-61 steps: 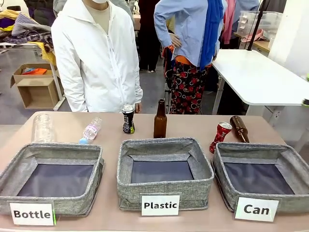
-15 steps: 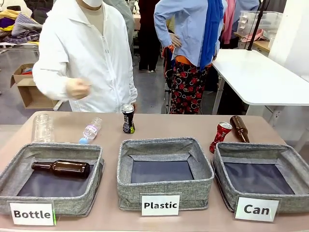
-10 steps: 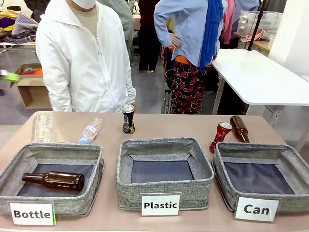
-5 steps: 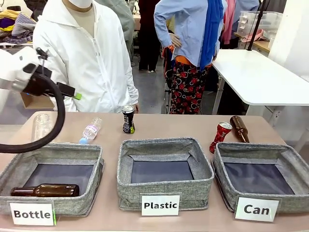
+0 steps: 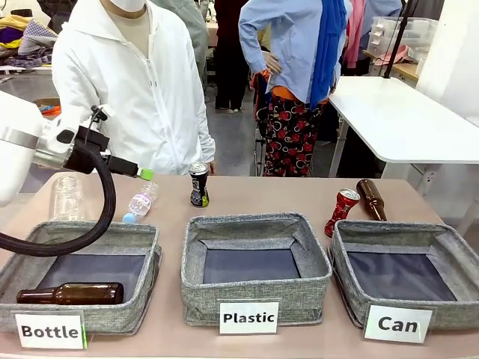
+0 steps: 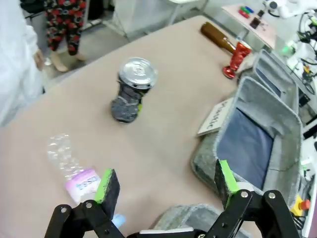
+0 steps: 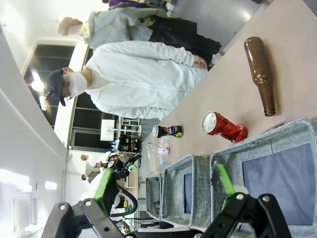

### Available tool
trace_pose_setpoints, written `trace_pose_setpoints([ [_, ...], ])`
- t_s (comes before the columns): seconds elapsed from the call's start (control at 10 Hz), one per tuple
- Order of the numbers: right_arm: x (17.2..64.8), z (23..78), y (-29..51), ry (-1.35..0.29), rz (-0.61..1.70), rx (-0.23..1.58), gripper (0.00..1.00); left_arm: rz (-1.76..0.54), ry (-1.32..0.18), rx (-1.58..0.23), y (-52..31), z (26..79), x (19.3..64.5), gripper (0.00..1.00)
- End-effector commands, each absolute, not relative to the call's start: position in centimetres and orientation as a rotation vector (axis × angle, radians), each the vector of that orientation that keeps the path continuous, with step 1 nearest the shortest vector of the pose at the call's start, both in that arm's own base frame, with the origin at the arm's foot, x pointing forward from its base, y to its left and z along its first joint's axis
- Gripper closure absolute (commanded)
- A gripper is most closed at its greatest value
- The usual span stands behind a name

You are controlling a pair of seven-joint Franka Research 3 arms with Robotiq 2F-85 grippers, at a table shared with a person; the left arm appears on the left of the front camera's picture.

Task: Sort the can waste into the basket.
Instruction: Pick up the can waste from the table and place it in the right Fabric basket.

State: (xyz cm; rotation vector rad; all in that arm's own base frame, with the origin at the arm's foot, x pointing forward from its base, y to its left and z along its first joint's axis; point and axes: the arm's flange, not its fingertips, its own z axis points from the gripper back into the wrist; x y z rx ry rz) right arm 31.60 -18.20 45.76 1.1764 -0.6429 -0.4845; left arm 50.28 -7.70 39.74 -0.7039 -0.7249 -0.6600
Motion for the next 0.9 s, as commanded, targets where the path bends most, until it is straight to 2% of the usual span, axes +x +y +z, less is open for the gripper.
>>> trace_pose_setpoints([
  [0.0, 31.9, 45.6, -18.2, -0.675, -0.472, 1.192, 0.0, -0.621, -0.773, -0.642, -7.1, 41.0, 50.3, 0.0],
  [0.2, 31.9, 45.6, -18.2, -0.675, -0.472, 1.192, 0.0, -0.646, -0.747, -0.669, -7.1, 40.4, 50.4, 0.0],
  [0.3, 31.9, 45.6, -18.2, -0.675, -0.472, 1.192, 0.0, -0.748, -0.816, -0.69, -7.7, 40.6, 51.6, 0.0],
  [0.4, 31.9, 45.6, -18.2, -0.675, -0.472, 1.192, 0.0, -0.916, -0.809, -0.782, -8.0, 40.8, 52.0, 0.0],
  [0.5, 31.9, 45.6, -18.2, -0.675, -0.472, 1.192, 0.0, -0.988, -0.843, -0.857, -6.2, 42.2, 50.6, 0.0],
  [0.7, 31.9, 45.6, -18.2, -0.675, -0.472, 1.192, 0.0, -1.08, -1.094, -0.909, 2.1, 48.4, 42.8, 0.0],
  [0.8, 31.9, 45.6, -18.2, -0.675, -0.472, 1.192, 0.0, -1.119, -1.11, -0.934, 5.9, 49.7, 39.0, 0.0],
])
